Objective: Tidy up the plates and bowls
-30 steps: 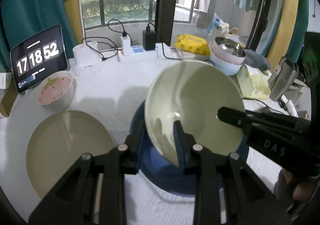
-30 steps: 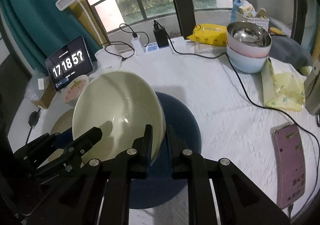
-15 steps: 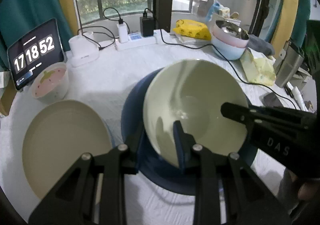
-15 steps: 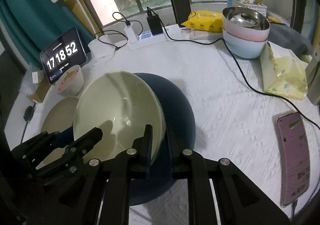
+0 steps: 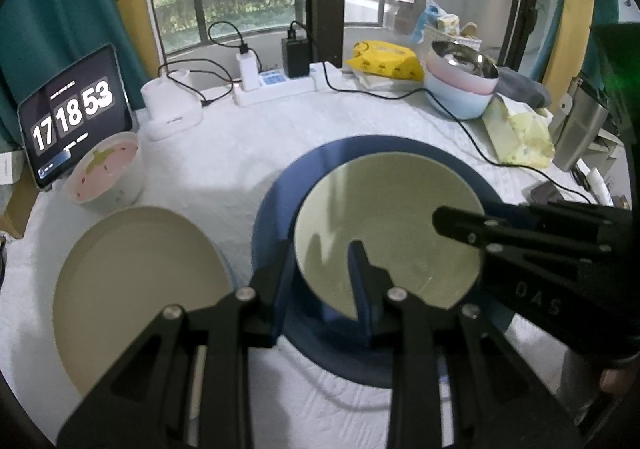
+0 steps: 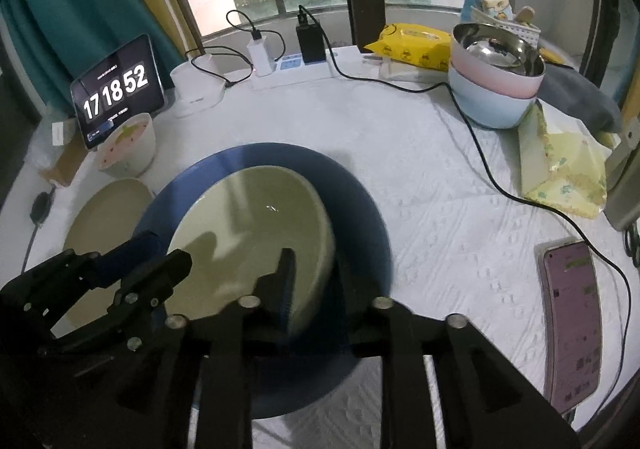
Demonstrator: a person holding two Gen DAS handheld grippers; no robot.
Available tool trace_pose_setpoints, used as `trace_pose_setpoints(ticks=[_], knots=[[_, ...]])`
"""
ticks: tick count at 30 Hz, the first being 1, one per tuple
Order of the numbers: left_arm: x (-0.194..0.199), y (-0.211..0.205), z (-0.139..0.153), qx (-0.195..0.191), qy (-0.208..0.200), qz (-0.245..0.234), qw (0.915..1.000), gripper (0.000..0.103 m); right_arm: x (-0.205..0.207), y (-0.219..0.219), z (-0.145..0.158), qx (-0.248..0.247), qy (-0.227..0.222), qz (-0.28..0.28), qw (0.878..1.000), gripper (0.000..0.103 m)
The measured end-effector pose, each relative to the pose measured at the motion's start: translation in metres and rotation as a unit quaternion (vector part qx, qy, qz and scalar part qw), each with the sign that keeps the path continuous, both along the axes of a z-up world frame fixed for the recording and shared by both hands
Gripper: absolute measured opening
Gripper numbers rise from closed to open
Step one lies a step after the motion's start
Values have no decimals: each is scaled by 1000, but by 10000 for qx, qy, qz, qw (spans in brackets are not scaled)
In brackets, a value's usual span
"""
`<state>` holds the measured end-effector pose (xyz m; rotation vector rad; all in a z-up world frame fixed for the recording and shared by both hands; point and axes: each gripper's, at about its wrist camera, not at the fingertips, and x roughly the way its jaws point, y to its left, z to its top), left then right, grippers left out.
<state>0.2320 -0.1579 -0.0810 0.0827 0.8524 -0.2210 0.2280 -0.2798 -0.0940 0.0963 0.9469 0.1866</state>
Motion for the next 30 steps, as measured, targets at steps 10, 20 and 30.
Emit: trace_pose_setpoints(ticks=[10,20,30], knots=[[3,8,4,-51,-18,31,10000,29,-7,-4,15,-142,-220,-101,9996,28],[2,14,19,-205,-155,30,9997,29,-5,-7,28,-193,-344,-147,9991,28],[5,37,33,-367,-292,196,9987,39,2,12,41,-157,-436,32,9989,28]])
